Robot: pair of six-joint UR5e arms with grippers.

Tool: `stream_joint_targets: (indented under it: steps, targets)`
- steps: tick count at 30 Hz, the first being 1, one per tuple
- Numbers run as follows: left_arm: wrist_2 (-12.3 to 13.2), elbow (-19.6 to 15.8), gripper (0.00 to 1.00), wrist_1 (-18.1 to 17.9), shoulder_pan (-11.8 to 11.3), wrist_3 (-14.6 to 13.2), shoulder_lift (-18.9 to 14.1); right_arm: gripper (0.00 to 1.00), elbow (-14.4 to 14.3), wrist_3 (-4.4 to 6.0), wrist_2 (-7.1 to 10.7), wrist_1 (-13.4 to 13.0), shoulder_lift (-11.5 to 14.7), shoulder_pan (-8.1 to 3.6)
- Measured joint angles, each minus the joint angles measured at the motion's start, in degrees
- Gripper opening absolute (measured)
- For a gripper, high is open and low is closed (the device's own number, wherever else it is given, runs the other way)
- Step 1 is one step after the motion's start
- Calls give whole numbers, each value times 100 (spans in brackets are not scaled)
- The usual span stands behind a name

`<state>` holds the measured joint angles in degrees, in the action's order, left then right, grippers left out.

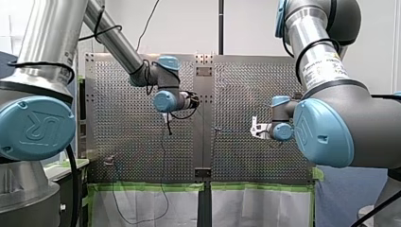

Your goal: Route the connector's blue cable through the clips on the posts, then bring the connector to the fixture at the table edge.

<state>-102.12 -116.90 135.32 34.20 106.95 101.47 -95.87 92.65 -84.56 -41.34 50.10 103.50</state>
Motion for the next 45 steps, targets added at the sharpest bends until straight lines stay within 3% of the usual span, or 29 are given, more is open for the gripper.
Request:
stream_joint_targets:
  steps: [8, 16, 30, 36, 45]
  targets:
    - [-12, -404, 100, -354, 3, 45, -402, 0, 1, 0, 10, 7, 2, 0]
    - [-26, -819, 100, -403, 29, 32, -771, 0, 0, 0, 3, 31, 1, 1]
    - [-43, -1549, 100, -590, -4, -86, -520, 0, 18, -19, -3, 67, 5, -33]
    - [-41, -1843, 100, -722, -7, -87, -518, 0, 99, -106, -193, 286, 62, -50]
    - [-34, -2271, 100, -721, -14, -86, -515, 0, 115, -65, -342, 399, 400, -66]
